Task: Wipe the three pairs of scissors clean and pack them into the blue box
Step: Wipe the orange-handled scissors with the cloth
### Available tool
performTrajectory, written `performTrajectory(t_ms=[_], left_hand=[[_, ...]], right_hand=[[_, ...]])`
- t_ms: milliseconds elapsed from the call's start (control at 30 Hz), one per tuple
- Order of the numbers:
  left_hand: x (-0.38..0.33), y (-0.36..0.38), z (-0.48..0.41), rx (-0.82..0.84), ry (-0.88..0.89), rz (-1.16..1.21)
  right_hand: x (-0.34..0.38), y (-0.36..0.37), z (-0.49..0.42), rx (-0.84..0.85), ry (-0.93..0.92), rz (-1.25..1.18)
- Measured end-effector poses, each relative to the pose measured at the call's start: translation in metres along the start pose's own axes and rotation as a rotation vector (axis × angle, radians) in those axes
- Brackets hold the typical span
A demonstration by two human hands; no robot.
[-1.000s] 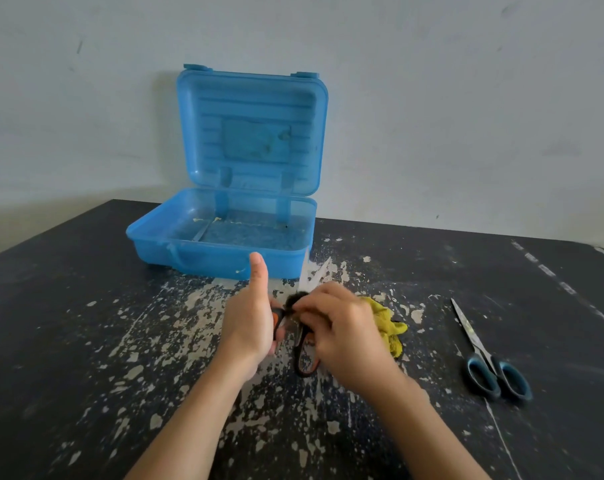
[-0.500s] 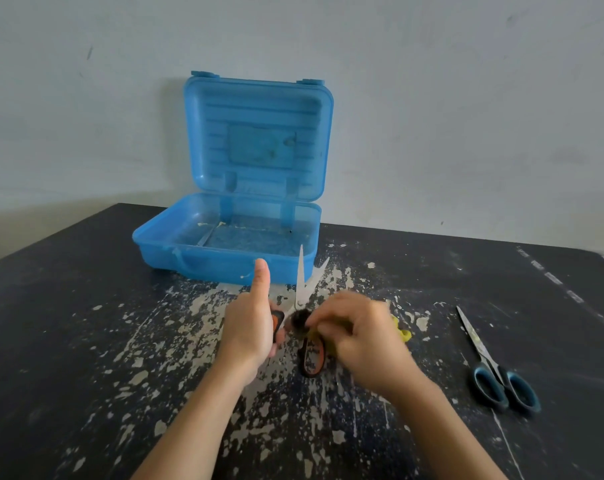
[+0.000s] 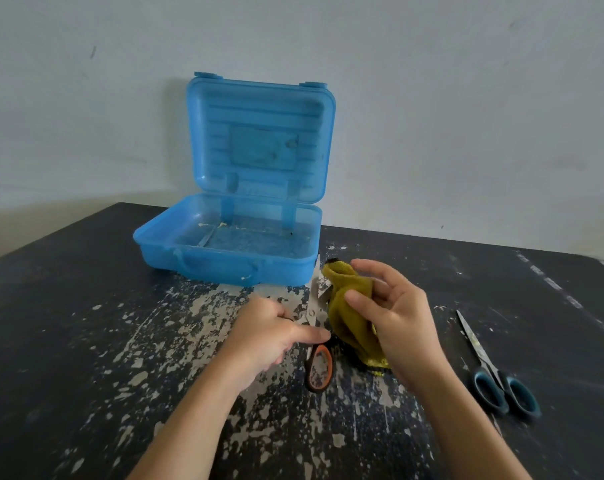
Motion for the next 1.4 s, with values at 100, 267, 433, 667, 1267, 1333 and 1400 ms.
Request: performTrajectory(t_ms=[100,267,433,667,1267,1333,1400], left_hand=[[0.000,0.001,0.000,0.000,0.006,-0.046],[0.000,-0.007,0.000,-0.072,0.018,-0.133],[-0.007,-0.006,0.002,-0.074,0.064,-0.242],[-0.012,0.002,0.006,-0.016,0.112,-0.279],[-0.007,0.000,0.004,0.003,0.051,-0.143],[-0.007,-0.001,0.005,0.001,0.048,-0.139],[-0.009,-0.001,0.006,0.004,0.066,-0.142]], right_hand=[[0.004,0.022,0.006,0.137,-0.126,0.287],[-0.006,0.052,0.018,0.410,-0.427,0.764],[-0.006,0.048,0.013,0.312,-0.496,0.885],[-0.013,0.008,-0.022,0.046,-0.406,0.962],[0.007,-0.018,-0.008,-0.240,-0.364,0.847],[0.013,-0.005,0.000,-0.193,-0.451,0.837],[0.002,0.006,-0.001,-0.099,-0.427,0.868]])
Point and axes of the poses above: each hand's wrist, its own z-axis away from the middle knuckle, its own y-axis out of the palm, x = y × z, the point moved 8 cm from there along -z, towards the middle knuckle, and after that the axes turned 15 degrees about -z, right-handed, at the moved point
